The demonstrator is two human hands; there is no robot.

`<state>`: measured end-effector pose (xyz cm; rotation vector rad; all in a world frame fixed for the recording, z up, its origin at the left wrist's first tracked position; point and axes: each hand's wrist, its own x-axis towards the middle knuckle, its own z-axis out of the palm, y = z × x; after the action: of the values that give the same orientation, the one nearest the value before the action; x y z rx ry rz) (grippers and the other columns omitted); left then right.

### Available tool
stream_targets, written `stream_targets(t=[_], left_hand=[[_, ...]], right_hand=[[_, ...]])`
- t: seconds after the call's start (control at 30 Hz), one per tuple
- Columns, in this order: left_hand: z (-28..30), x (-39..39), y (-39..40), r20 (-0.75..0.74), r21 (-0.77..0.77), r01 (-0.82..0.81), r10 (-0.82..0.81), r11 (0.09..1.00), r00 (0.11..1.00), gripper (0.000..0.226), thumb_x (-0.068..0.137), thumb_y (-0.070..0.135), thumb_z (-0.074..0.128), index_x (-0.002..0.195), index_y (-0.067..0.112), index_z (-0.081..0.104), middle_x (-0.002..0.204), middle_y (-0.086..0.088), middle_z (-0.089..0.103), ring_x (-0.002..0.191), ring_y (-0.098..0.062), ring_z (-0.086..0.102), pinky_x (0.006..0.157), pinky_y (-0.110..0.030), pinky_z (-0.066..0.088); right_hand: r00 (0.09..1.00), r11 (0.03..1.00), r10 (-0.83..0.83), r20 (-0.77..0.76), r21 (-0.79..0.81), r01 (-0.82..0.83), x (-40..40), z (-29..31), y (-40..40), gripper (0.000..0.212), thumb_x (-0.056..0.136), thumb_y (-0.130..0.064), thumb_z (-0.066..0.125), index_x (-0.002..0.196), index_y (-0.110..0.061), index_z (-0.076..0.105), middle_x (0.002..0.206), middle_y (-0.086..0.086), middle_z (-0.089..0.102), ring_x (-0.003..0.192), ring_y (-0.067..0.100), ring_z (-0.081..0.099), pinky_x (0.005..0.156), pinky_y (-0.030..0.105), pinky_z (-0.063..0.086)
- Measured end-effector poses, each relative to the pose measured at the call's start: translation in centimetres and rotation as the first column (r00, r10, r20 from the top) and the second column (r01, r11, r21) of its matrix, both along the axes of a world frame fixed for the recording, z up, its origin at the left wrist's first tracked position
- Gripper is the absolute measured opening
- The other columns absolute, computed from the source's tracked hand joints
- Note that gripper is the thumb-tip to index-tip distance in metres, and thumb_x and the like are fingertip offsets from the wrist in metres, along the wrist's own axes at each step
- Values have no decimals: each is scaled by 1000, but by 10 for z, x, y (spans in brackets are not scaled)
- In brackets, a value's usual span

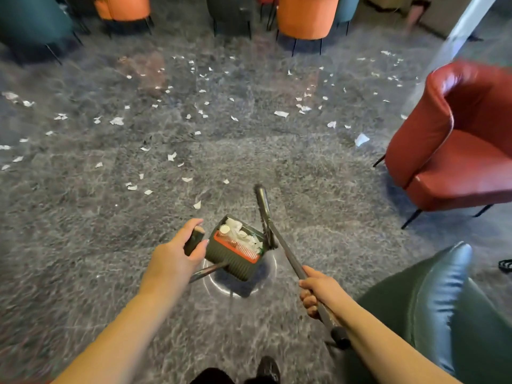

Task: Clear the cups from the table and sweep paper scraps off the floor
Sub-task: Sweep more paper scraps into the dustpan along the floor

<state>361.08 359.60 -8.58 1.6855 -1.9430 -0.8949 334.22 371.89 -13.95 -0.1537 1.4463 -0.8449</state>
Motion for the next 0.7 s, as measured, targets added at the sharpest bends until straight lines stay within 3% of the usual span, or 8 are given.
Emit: stream_targets(t=[0.17, 0.27, 0.47, 0.6, 0.7], left_hand=[[2, -27, -91, -26, 5, -40, 40, 999, 999, 44, 90, 37, 64, 131, 48, 51, 85, 1, 69, 76, -21, 63, 72, -37, 53], [-3, -40, -158, -39, 3, -29, 29, 1000, 999, 43, 91, 38, 63, 131, 49, 51, 84, 3, 69, 76, -18, 63, 70, -36, 52], [-3, -63, -304, -45, 15, 11, -11, 1000, 999, 41, 91, 39, 62, 129, 52, 50, 80, 11, 65, 74, -10, 60, 67, -34, 50], [5, -79, -387, -45, 10, 38, -37, 999, 998, 39, 91, 40, 61, 127, 53, 50, 78, 8, 66, 71, -12, 62, 66, -36, 52], [5, -98, -451, -38, -12, 36, -37, 999, 999, 39, 91, 40, 61, 126, 55, 49, 79, 10, 67, 68, -4, 60, 61, -28, 49]], right_hand=[[1000, 1000, -22, -5, 14, 22, -32, 2, -99, 42, 97, -1, 31, 128, -25, 46, 49, 2, 34, 31, 9, 30, 35, 15, 26], [998, 997, -54, -29, 49, 55, -46, -1, -166, 55, 98, -2, 32, 145, -31, 30, 46, 2, 35, 30, 9, 30, 34, 14, 26], [996, 997, -79, -46, 23, 80, -66, 5, -303, 46, 98, -1, 33, 135, -27, 40, 51, 3, 34, 31, 9, 29, 35, 14, 24], [996, 996, -81, -39, 23, 82, -83, 11, -378, 56, 97, 0, 33, 147, -27, 29, 56, 5, 33, 32, 9, 30, 35, 15, 26], [996, 996, -87, -22, 32, 88, -102, 11, -439, 62, 97, -1, 34, 150, -29, 21, 56, 4, 34, 31, 8, 31, 35, 14, 27]])
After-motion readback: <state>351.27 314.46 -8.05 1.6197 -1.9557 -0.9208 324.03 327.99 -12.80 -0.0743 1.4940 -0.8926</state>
